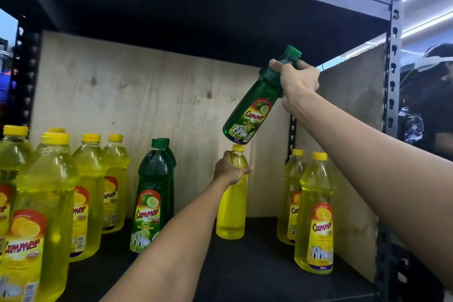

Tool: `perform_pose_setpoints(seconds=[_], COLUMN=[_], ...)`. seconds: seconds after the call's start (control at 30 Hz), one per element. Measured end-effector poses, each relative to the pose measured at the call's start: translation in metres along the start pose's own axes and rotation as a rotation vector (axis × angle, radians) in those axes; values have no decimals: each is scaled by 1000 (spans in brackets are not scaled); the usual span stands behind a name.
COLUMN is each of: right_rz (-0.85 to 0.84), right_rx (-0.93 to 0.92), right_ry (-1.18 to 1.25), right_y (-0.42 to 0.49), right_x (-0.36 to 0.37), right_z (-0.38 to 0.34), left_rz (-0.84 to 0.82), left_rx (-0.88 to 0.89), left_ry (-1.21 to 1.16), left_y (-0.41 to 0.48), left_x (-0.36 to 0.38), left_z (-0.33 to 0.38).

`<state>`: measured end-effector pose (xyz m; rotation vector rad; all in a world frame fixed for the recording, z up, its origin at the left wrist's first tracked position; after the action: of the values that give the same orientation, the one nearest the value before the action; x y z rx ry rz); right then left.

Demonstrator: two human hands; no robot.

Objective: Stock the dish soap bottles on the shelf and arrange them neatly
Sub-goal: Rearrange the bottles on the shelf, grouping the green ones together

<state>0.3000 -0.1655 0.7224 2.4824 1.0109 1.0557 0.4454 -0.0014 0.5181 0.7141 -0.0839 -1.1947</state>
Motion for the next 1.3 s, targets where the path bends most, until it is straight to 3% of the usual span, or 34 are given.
perform_pose_setpoints(seconds=[0.2,0.33,0.47,0.7,0.93,1.3], right_rz=[-62,-134,-171,-197,-362,-395], right_rx=[-3,15,78,110,120,44], right_ry=[-94,-151,-236,-381,-513,-691], right_y=[-12,-41,-84,-162,-238,-270], right_x=[0,-10,-19,-14,29,48], right_z=[-4,-2,14,38,78,111], left_rz=[6,158,263,254,218,142], left_rx=[-86,130,257,184,-22,-114], left_ry=[-210,-270,-91,33,112,92], left_y=[-26,-80,-123,-180,-204,-208], left_x=[-35,-89,-121,-169,-215,-222], left_z=[2,19,33,8,-61,-106])
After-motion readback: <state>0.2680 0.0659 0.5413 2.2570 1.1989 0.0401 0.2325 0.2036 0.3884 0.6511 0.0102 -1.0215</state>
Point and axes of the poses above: each hand's wrist, its own y-axis towards the middle knuckle, its own x-axis out of the palm, z = x × y, the point moved 9 cm from there along y, towards the middle knuckle, and after that the axes turned 12 degrees about z, right-handed, at the moved point
